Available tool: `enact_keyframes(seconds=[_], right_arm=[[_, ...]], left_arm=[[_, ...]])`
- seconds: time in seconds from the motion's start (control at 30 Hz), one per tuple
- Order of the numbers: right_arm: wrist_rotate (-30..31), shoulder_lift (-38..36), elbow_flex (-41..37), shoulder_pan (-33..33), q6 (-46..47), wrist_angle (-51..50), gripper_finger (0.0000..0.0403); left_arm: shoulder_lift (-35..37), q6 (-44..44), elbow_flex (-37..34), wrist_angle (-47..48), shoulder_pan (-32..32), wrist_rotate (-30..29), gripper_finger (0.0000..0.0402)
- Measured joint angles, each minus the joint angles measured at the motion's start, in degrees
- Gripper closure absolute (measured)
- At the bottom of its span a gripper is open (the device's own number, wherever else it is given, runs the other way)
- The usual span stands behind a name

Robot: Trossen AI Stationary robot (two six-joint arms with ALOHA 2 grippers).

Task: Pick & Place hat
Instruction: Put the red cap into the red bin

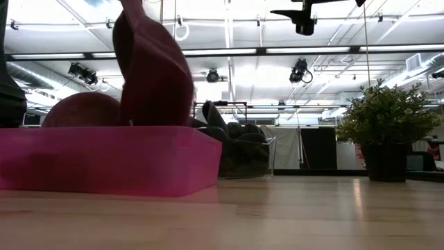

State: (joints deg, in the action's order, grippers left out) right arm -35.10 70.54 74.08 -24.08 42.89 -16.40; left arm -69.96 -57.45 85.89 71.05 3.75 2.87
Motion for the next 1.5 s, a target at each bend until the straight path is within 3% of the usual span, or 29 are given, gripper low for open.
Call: enact_keyframes(seconds=[0.37, 0.6, 0.97, 1.5], right_arm=[[2.30, 0.18, 0.00, 0.02, 0.13, 0.00, 0.0080], [2.30, 0.72, -0.02, 0.02, -0.12, -0.26, 0.0080], [2.15, 0.87, -0.02, 0.02, -1.38, -0.66, 0.0079], [-0.41, 0.87, -0.02, 0.02, -3.87, -2.00, 0.0079]], left_arm=[[-5.82, -7.46, -0.05, -0.12, 0.19, 0.36, 0.0391], [-12.05, -1.45, -0.05, -0.51, 0.22, 0.38, 0.0391], [-20.33, 0.13, -0.05, -3.53, 0.19, -0.28, 0.0391], [-22.83, -4.49, -0.07, -9.99, 0.32, -3.15, 0.0391]])
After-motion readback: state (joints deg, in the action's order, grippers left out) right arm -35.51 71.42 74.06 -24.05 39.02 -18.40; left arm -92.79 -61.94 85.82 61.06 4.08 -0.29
